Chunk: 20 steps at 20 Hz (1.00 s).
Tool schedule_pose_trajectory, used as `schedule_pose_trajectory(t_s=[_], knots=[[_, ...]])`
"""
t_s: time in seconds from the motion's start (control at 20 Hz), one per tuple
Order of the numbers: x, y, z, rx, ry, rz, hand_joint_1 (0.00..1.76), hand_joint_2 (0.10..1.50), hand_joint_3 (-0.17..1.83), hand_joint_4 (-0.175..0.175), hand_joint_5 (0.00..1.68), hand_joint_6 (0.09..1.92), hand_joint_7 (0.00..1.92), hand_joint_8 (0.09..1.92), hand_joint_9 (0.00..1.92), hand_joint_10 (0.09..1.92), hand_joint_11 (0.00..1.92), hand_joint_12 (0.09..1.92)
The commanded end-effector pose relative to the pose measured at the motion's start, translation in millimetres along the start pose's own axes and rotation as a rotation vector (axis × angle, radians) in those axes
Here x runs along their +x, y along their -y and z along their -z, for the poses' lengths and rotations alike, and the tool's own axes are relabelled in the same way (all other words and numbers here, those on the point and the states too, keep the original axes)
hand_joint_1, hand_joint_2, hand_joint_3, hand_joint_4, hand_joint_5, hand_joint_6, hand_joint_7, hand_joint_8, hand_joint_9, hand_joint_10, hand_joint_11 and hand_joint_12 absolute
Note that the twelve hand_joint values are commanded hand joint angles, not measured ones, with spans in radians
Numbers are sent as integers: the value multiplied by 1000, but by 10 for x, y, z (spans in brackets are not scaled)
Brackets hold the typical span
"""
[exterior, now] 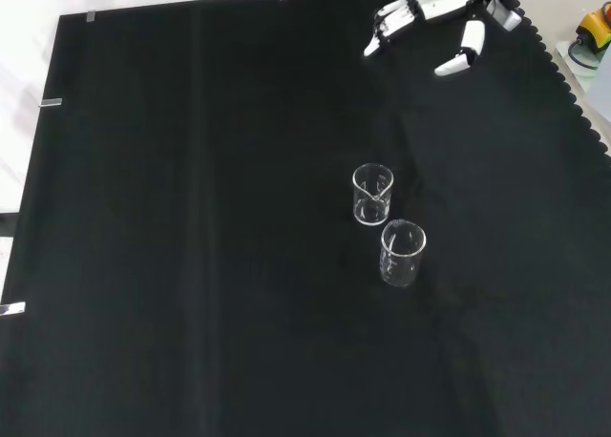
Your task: Pick up the beaker on the right.
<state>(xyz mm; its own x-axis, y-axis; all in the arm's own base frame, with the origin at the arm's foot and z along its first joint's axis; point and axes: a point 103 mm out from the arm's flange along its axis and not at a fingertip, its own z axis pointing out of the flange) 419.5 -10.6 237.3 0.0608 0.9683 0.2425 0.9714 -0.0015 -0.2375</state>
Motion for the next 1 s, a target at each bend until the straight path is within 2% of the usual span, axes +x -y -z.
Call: schedule_pose_trajectory(t_s=[0.05, 0.55, 1.0], knots=[[-2, -328, -163, 18, -32, 30, 618, 508, 1110, -22, 201, 87, 170, 553, 275, 648, 0, 1185], [-29, -723, -446, 74, -76, 43, 602, 484, 1098, -25, 182, 87, 147, 548, 265, 642, 0, 1154], [-34, -981, -559, 86, -80, 72, 594, 471, 1086, -24, 164, 87, 133, 544, 249, 637, 0, 1143]])
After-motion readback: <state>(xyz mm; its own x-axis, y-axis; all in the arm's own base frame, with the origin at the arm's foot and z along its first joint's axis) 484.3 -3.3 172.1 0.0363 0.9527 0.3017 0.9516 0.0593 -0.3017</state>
